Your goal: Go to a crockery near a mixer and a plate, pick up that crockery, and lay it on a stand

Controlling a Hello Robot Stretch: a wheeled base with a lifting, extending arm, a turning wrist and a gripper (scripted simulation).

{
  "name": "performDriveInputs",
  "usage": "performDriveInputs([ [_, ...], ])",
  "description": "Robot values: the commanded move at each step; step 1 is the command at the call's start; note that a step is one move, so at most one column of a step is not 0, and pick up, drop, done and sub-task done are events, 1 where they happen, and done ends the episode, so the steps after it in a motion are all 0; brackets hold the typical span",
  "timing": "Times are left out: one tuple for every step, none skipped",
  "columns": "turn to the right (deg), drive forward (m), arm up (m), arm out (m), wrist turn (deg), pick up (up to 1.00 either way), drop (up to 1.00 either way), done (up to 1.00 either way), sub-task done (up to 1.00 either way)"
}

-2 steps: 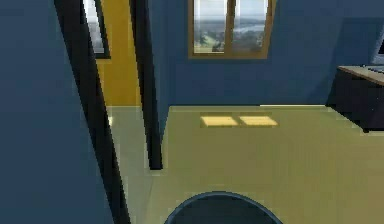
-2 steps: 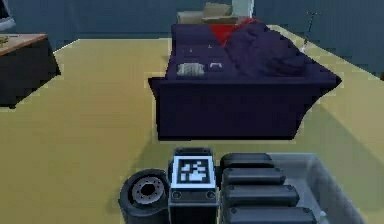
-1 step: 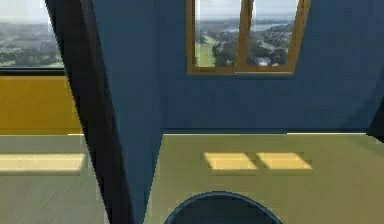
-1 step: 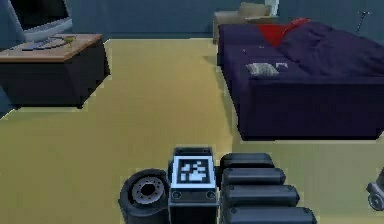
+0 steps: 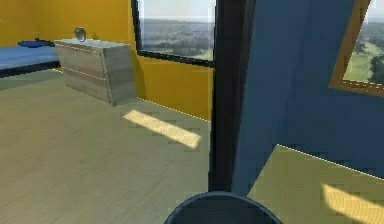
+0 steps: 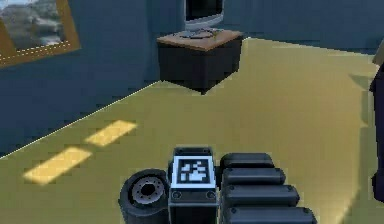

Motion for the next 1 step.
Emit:
performDriveInputs([
  [0.0,0.25,0.00,0.00,0.0,0.00,0.00,0.00,0.00],
])
